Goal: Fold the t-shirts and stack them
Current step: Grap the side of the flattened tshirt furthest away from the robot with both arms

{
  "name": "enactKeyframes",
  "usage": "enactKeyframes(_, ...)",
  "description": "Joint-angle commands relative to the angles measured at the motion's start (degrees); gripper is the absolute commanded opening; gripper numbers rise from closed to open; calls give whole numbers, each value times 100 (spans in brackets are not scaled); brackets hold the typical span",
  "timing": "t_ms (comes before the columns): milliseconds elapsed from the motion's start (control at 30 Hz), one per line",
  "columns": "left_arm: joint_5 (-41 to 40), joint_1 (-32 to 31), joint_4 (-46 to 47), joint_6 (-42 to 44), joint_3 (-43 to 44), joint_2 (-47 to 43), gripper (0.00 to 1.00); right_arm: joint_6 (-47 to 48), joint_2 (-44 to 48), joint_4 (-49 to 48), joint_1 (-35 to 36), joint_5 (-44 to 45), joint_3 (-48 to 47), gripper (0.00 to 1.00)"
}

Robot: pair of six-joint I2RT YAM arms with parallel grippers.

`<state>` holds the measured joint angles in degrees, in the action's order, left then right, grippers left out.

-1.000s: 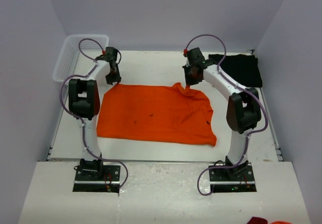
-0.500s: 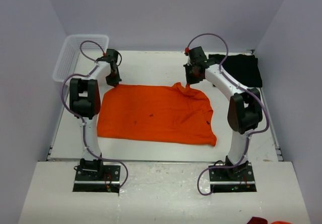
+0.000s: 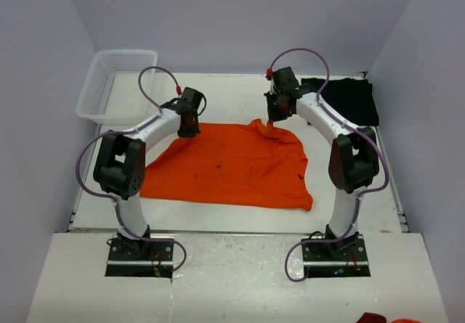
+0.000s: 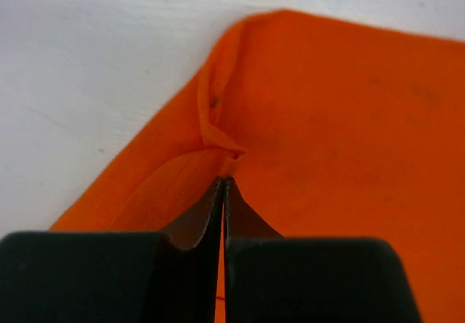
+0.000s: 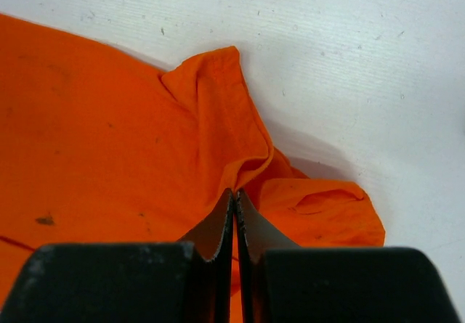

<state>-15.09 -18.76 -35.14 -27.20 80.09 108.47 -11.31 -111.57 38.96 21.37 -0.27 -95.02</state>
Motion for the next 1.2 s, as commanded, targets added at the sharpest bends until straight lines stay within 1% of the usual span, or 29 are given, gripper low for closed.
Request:
enactKeyframes(0,-328,-320,490,-443,-545,-378,0,6,188,-117,-27,-140,1,0)
enactKeyframes(33,-293,-347,594,-531,-643,-396,0,15,179,-108,-18,-131,1,0)
enactKeyframes(67,-327,-356,630,-567,-731,-422,2,15,171,-108,-18,-113,1,0)
enactKeyframes(100,-336,-365,657,-602,-941,-501,8,15,171,-108,-27,-122,1,0)
enactKeyframes(133,-328,-365,770,-637,-1056,-537,24,24,162,-99,-27,-122,-7,0)
enactKeyframes(200,-319,-373,963,-716,-1434,-721,35,24,162,-108,-18,-139,-25,0)
enactKeyframes(233,-319,-374,1026,-786,-1540,-800,43,15,127,-108,-18,-148,-60,0)
enactKeyframes(300,-389,-374,1148,-839,-1785,-1019,47,6,100,-99,-27,-192,-86,0)
enactKeyframes(433,-644,-374,1132,-814,-1805,-1214,48,-29,47,-82,-18,-263,-113,0)
enactKeyframes(533,-557,-374,1176,-638,-1603,-1188,44,-38,83,-108,-27,-245,-52,0)
enactKeyframes(667,-92,-382,1342,-339,-1366,-1074,43,-3,109,-47,-27,-175,-69,0)
enactKeyframes(733,111,-365,1404,-172,-1286,-1012,46,15,153,-38,-18,-166,-60,0)
enactKeyframes(833,742,-295,1404,12,-1076,-819,45,32,197,-29,-18,-148,-69,0)
enactKeyframes(933,954,-207,1378,118,-891,-643,45,41,206,6,-18,-131,-87,0)
enactKeyframes(1100,1157,153,1325,189,-802,-467,46,50,223,-2,-27,-140,-78,0)
enactKeyframes(1167,1219,267,1281,215,-794,-388,44,50,206,-11,-18,-148,-78,0)
